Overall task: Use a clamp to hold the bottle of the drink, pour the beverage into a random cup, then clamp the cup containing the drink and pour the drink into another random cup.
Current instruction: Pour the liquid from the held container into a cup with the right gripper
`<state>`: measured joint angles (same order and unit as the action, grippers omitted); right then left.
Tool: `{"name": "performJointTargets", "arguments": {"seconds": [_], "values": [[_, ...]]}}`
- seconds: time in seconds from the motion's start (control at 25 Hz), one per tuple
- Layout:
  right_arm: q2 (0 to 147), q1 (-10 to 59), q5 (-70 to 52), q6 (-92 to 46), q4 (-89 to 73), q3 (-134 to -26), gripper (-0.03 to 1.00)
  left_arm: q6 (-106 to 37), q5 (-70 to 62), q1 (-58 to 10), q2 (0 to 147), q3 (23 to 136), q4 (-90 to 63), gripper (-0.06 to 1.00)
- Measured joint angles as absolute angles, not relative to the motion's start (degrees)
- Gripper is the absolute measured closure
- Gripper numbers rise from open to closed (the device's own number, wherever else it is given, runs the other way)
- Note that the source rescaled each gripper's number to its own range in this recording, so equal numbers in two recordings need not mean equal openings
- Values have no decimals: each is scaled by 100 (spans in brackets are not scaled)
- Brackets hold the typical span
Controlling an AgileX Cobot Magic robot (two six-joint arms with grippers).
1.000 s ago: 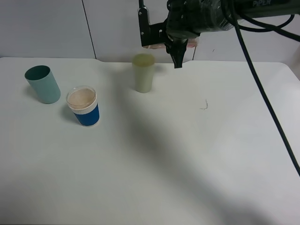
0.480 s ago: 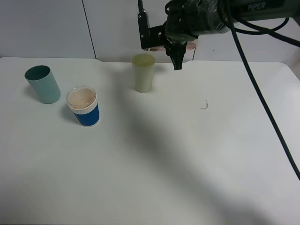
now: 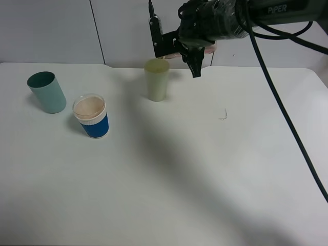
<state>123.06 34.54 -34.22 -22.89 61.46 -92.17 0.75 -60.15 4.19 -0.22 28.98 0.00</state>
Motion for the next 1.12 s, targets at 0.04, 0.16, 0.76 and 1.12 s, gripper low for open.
{"name": "performJointTargets", "arguments": {"seconds": [0.04,0.16,0.76,1.12], "values": [[12306,3460,-3422,-2308,6146,-9217,97,75,-6015,419,-22,2898,0,-6],[12306,3479,-3423,-2325,6153,-9217,97,75,-6015,419,-22,2898,0,-6],[12306,3479,-3534,-2560,6281,-9217,97,75,-6015,419,-22,2898,0,-6],[12306,3479,-3596,-2562,6344,-9217,97,75,-6015,419,-22,2898,0,-6]]}}
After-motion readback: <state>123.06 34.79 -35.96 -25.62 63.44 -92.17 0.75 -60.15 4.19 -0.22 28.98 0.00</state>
